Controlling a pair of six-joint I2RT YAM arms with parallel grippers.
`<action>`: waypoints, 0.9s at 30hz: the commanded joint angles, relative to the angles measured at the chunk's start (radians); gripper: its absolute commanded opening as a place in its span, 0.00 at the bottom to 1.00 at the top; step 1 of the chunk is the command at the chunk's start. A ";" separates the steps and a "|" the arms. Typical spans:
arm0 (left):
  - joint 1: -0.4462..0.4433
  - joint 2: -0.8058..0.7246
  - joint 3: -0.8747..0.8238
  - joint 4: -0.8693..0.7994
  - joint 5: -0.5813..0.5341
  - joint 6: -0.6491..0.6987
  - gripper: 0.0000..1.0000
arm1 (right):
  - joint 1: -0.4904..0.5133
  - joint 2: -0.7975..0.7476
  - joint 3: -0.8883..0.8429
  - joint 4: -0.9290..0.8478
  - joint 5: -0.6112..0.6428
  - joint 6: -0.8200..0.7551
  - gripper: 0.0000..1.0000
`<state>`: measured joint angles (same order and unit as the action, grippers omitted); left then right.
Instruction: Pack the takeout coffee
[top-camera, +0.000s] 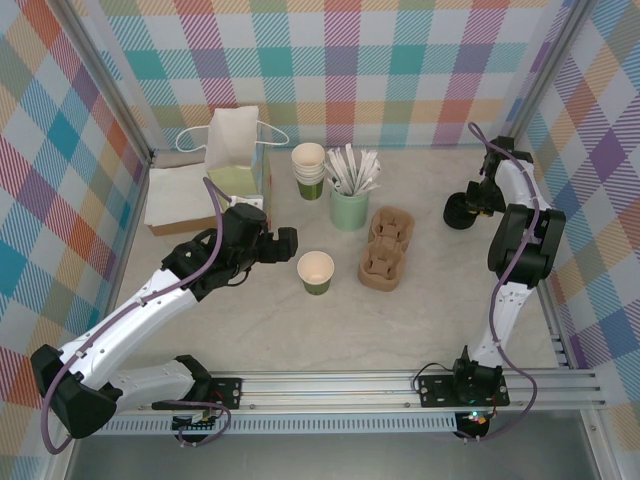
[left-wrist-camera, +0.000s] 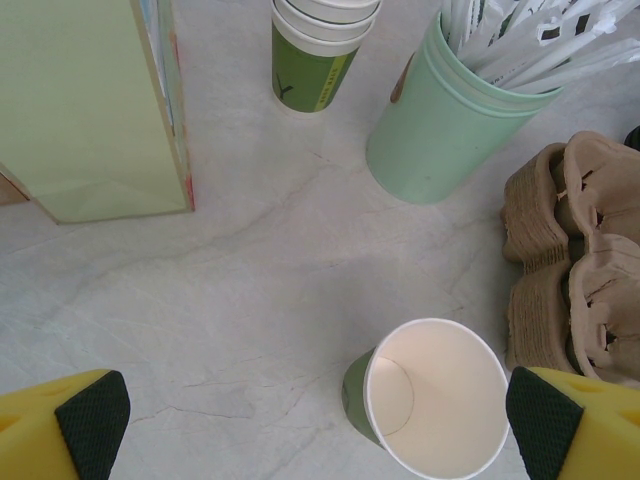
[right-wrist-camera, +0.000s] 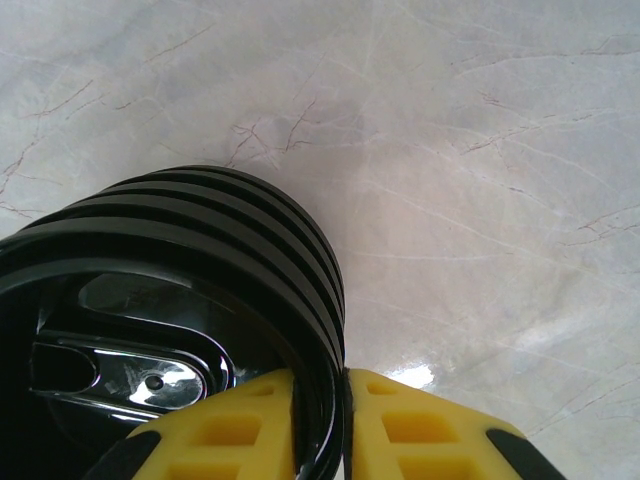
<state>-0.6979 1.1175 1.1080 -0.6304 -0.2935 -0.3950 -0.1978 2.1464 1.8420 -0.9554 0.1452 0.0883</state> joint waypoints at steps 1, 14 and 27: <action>0.006 -0.011 0.013 -0.021 -0.005 0.014 0.99 | -0.006 -0.009 0.033 -0.028 -0.009 -0.013 0.18; 0.006 -0.013 0.016 -0.017 0.000 0.013 0.99 | -0.006 -0.066 0.019 -0.041 0.030 -0.036 0.18; 0.007 -0.020 0.015 -0.009 0.008 0.007 0.99 | -0.007 -0.127 -0.040 -0.028 -0.002 -0.038 0.18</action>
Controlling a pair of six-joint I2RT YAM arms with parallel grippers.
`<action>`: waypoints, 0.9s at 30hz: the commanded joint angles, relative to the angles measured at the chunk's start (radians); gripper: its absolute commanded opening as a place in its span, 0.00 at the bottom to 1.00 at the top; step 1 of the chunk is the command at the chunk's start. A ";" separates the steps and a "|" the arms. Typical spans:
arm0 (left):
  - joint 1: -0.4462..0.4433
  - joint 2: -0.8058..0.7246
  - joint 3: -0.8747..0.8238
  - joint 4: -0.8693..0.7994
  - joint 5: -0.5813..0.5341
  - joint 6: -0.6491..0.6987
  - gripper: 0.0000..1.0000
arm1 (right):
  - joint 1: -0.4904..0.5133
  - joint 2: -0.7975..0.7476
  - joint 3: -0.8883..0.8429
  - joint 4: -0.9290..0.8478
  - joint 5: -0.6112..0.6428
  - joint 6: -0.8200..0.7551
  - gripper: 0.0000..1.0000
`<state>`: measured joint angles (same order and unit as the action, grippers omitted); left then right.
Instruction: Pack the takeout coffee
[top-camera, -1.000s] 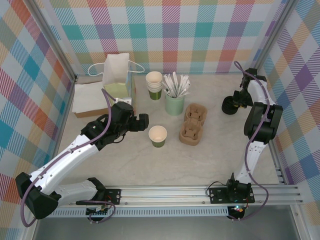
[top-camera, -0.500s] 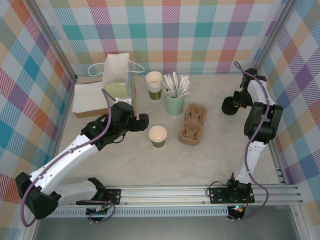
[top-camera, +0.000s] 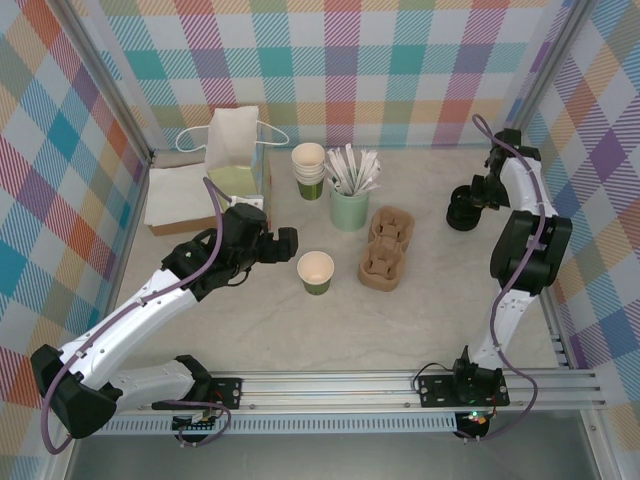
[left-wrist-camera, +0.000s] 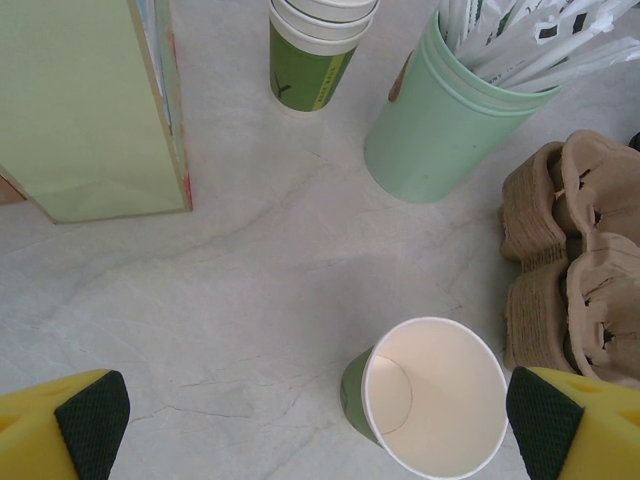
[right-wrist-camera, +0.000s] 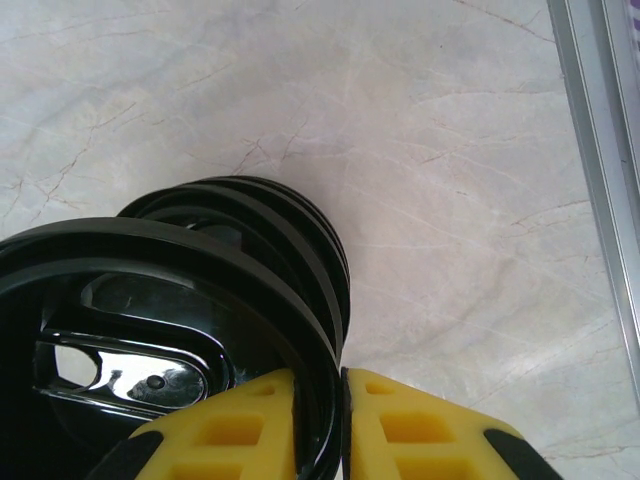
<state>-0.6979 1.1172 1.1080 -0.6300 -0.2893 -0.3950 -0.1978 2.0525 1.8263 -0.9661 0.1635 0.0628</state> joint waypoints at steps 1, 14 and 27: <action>0.006 -0.019 0.015 -0.010 0.005 0.008 0.99 | -0.006 -0.037 -0.031 -0.013 -0.022 -0.011 0.18; 0.008 -0.027 0.018 0.079 0.154 -0.042 0.98 | 0.001 -0.354 -0.294 0.148 -0.213 0.043 0.17; 0.001 0.059 0.026 0.326 0.506 -0.205 0.97 | 0.239 -0.848 -0.705 0.326 -0.369 0.235 0.16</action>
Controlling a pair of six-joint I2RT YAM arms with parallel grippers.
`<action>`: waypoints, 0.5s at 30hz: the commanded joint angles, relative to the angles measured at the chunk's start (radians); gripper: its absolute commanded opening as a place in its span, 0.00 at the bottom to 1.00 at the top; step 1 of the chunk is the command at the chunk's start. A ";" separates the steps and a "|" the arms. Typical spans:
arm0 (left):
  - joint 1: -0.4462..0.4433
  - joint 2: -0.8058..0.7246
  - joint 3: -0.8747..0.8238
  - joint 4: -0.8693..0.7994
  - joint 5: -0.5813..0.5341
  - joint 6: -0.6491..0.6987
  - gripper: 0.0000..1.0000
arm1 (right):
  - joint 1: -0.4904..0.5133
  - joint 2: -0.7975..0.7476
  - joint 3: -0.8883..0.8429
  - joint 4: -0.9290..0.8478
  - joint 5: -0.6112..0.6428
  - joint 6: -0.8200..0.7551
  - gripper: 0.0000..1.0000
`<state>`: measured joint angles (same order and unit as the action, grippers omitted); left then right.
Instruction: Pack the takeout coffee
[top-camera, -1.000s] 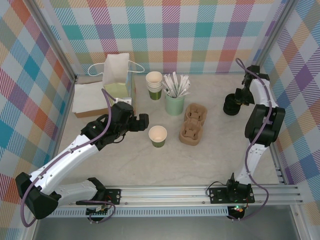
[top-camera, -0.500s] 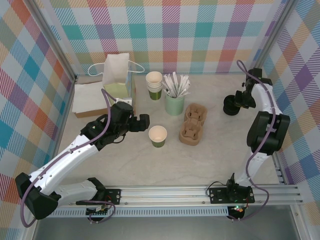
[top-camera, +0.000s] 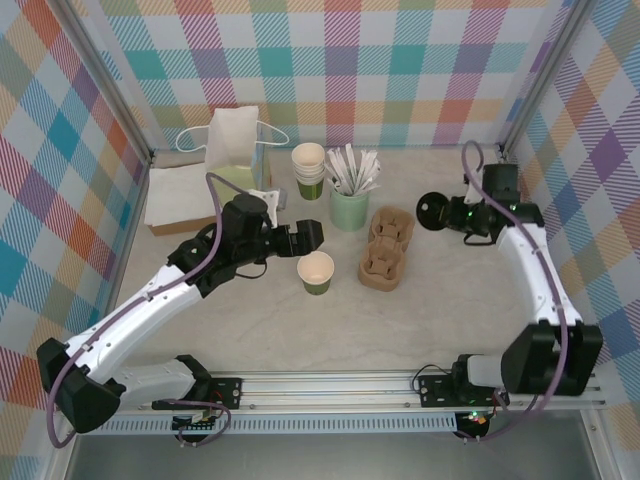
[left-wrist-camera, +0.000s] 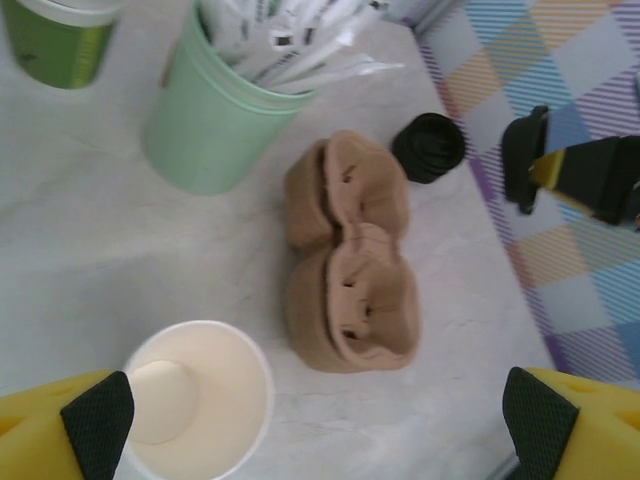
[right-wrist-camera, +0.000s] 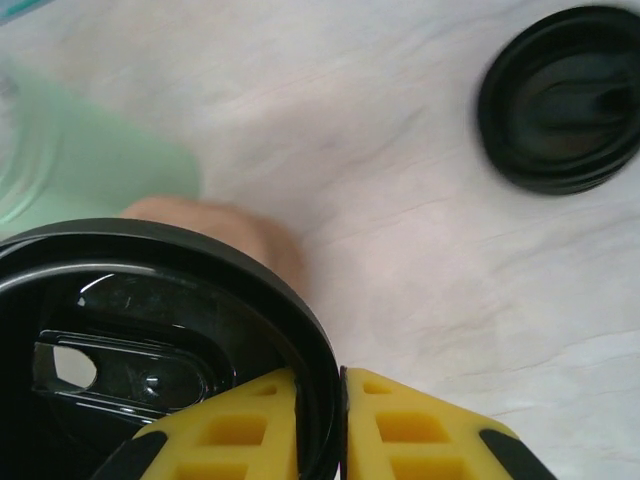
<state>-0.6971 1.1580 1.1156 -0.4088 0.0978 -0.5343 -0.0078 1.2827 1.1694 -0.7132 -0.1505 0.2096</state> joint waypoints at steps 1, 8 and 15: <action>-0.001 0.026 0.016 0.122 0.137 -0.078 0.97 | 0.089 -0.119 -0.079 0.085 -0.062 0.115 0.16; -0.042 0.095 0.010 0.286 0.225 -0.170 0.97 | 0.271 -0.258 -0.160 0.096 -0.037 0.232 0.16; -0.093 0.167 0.047 0.331 0.233 -0.188 0.97 | 0.396 -0.276 -0.139 0.077 0.014 0.261 0.16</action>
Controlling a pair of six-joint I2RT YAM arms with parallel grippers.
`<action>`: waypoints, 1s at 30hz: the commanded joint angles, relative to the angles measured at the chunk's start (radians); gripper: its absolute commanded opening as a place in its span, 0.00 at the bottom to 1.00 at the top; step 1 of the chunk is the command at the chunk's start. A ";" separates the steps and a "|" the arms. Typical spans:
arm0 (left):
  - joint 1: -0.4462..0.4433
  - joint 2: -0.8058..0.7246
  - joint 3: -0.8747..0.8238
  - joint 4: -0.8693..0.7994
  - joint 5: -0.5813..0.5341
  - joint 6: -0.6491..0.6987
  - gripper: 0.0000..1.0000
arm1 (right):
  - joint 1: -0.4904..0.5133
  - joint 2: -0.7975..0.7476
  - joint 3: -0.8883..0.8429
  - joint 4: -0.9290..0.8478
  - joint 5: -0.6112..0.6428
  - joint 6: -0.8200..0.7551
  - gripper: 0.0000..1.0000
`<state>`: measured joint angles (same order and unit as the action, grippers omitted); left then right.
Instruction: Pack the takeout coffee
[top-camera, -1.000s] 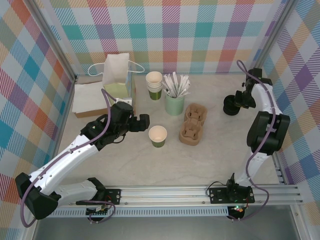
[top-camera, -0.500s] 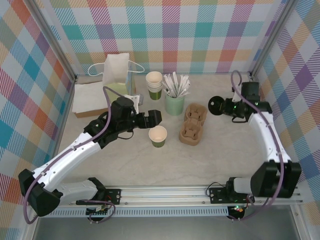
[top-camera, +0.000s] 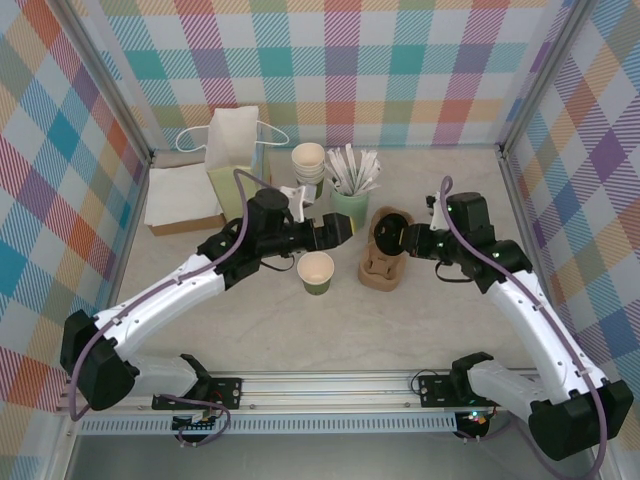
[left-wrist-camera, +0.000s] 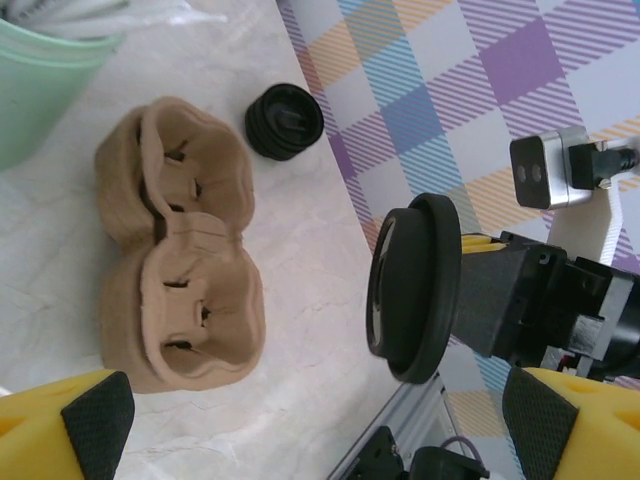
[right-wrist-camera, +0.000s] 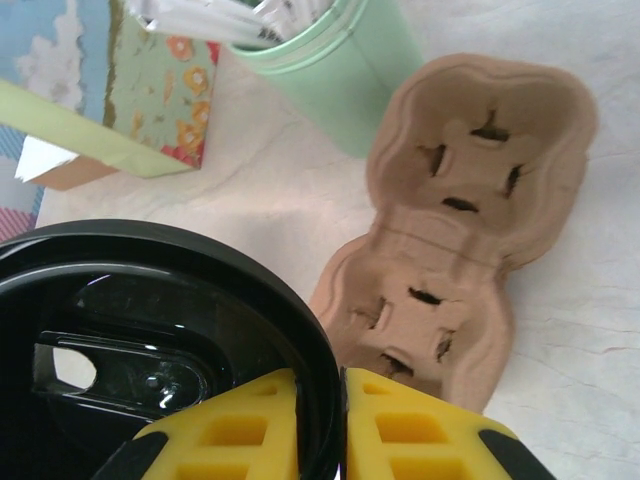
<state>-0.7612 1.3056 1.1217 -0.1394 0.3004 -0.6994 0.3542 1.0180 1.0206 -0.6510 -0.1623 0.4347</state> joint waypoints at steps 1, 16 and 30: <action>-0.035 0.032 0.049 0.063 0.036 -0.022 0.97 | 0.047 -0.007 0.015 0.014 0.029 0.039 0.16; -0.064 0.159 0.115 0.043 0.041 -0.012 0.83 | 0.173 0.081 0.104 0.039 0.058 0.059 0.16; -0.064 0.156 0.141 -0.049 -0.026 0.049 0.28 | 0.174 0.112 0.131 0.041 -0.004 0.037 0.21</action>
<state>-0.8112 1.4693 1.2289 -0.1513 0.3027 -0.6811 0.5236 1.1324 1.1145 -0.6231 -0.1322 0.4881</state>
